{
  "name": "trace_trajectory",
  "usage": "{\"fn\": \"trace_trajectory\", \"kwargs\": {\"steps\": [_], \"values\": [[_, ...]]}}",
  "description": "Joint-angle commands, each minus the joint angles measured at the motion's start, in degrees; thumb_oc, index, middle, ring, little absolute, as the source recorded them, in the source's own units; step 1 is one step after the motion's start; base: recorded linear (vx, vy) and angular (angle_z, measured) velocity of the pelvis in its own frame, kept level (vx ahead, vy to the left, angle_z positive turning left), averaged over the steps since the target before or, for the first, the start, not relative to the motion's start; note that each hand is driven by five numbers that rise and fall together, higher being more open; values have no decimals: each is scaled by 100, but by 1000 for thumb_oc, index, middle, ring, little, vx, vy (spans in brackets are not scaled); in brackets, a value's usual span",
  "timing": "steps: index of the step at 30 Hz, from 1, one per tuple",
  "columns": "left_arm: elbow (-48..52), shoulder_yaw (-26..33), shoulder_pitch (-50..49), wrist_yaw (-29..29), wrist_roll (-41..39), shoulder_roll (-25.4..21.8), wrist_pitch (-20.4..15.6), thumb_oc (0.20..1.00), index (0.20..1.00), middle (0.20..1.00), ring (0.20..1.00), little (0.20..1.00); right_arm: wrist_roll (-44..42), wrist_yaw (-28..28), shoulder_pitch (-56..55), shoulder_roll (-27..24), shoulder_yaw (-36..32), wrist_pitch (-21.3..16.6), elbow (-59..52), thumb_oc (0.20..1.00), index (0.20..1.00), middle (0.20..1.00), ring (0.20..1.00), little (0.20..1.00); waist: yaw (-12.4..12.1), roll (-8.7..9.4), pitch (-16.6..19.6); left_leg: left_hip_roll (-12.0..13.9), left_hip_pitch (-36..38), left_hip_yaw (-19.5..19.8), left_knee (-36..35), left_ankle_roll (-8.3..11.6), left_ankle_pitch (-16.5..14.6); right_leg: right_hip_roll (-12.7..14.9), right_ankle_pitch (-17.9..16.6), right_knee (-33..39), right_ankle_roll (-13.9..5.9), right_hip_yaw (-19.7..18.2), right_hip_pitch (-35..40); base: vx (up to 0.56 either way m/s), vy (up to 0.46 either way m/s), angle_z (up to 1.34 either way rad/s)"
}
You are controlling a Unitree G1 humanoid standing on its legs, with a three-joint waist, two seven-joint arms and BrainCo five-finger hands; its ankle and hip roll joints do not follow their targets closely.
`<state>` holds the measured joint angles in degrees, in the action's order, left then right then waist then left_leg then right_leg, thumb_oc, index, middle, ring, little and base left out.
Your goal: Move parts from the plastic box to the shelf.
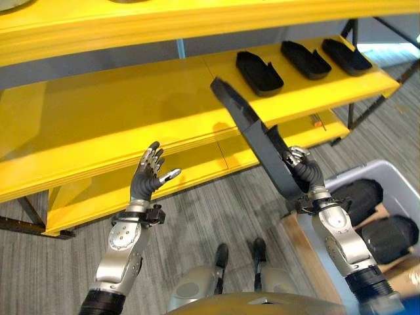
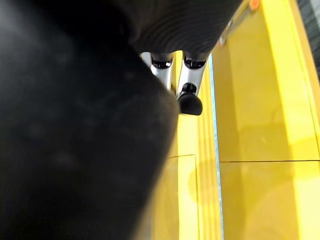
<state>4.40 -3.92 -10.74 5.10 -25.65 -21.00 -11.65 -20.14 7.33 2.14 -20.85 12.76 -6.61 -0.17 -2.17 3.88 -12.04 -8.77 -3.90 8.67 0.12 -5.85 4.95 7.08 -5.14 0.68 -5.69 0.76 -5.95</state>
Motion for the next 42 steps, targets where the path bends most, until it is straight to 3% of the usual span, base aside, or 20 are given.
{"fn": "trace_trajectory", "kwargs": {"steps": [1,10,12,14,15,16,18,20,22,24,26,28,31,35,42], "values": [[436,-22,-37,-77,-27,-213,-268,1000,1000,1000,1000,1000,-323,16,265,-2,-486,-512,-435,200,200,200,200,200,128,57,479,818,631,362,23,618,-993,-154,237,-343,-102,392,-169,226,-250,35],[455,-150,-48,-46,-194,-259,-199,1000,1000,1000,1000,1000,-293,26,0,-180,-673,-545,-543,200,200,200,200,200,236,6,569,1218,657,601,31,930,-961,-296,756,-720,104,792,17,123,-164,25],[471,-119,-86,-55,-235,-230,-214,1000,1000,1000,1000,1000,-309,12,57,-196,-596,-562,-509,200,200,200,200,200,178,48,495,1151,428,519,632,1039,-864,-328,809,-662,193,775,151,50,-99,3],[484,-93,-89,-45,-305,-210,-231,1000,1000,1000,1000,1000,-341,9,147,-236,-508,-587,-475,200,200,200,200,200,36,123,280,937,-124,520,1735,1201,-449,-319,797,-585,286,777,295,-31,-54,5],[483,-92,-88,-45,-305,-210,-231,1000,1000,1000,1000,1000,-341,9,149,-236,-508,-587,-473,200,200,200,200,200,41,120,285,935,-142,526,1756,1200,-458,-320,797,-586,285,782,289,-42,-83,17],[574,-48,-167,-22,-310,-207,-200,1000,1000,1000,1000,1000,-360,51,245,-276,-469,-592,-495,200,200,200,200,200,-106,232,82,954,-683,349,2096,1060,-374,-252,876,-552,322,848,430,58,-53,15],[626,51,-338,-41,-347,-187,-152,1000,1000,1000,1000,1000,-319,93,259,-296,-467,-552,-463,200,200,200,200,200,-151,235,142,1624,-676,0,1048,1005,-299,-206,1052,-563,257,905,559,170,18,21],[619,13,-357,-6,-316,-221,-155,1000,1000,1000,1000,1000,-275,166,306,-323,-446,-517,-334,200,200,200,200,200,-194,104,155,2081,-803,-204,104,1112,319,-210,1162,-603,206,922,646,191,144,22],[577,62,-355,38,-210,-189,-117,1000,1000,1000,1000,1000,-195,227,429,-310,-386,-415,-141,200,200,200,200,200,-277,-88,201,2152,-863,-366,-454,1320,607,-187,1295,-591,122,850,896,240,236,28],[566,113,-395,16,-302,-109,-121,1000,1000,1000,1000,1000,-230,171,448,-242,-309,-362,-113,200,200,200,200,200,-333,-162,282,2178,-679,-295,-439,1282,508,-164,1348,-619,85,796,939,158,170,2],[600,160,-436,-18,-295,-117,-114,1000,1000,1000,1000,1000,-223,109,436,-168,-258,-309,-53,200,200,200,200,200,-442,-180,400,2137,-574,-298,-421,1301,482,-67,1351,-593,15,710,1060,270,273,-67],[664,172,-453,-52,-258,-285,-116,1000,1000,1000,1000,1000,-291,107,476,-56,-294,-230,24,200,200,200,200,200,-584,-30,491,1829,-588,-463,-73,1168,169,370,1202,-404,-211,758,1318,345,369,-54],[669,196,-385,62,-264,-490,-86,1000,1000,1000,1000,1000,-329,308,953,44,-243,-181,265,200,200,200,200,200,-764,126,447,1619,-830,-582,298,1058,-73,641,1009,-280,-361,820,1256,119,220,-9],[712,61,-200,174,-345,-659,-92,1000,1000,1000,1000,1000,-336,593,1762,-3,-115,-147,608,200,200,200,200,200,-960,245,324,1447,-1294,-554,662,982,-229,774,883,-204,-429,927,1096,14,98,4],[791,-240,6,278,-495,-820,-143,1000,1000,1000,1000,1000,-317,1177,2978,-149,-36,-144,1465,200,200,200,200,200,-1212,200,-13,1191,-1933,-320,903,976,-212,815,838,-224,-407,1214,849,-18,21,20]]}}
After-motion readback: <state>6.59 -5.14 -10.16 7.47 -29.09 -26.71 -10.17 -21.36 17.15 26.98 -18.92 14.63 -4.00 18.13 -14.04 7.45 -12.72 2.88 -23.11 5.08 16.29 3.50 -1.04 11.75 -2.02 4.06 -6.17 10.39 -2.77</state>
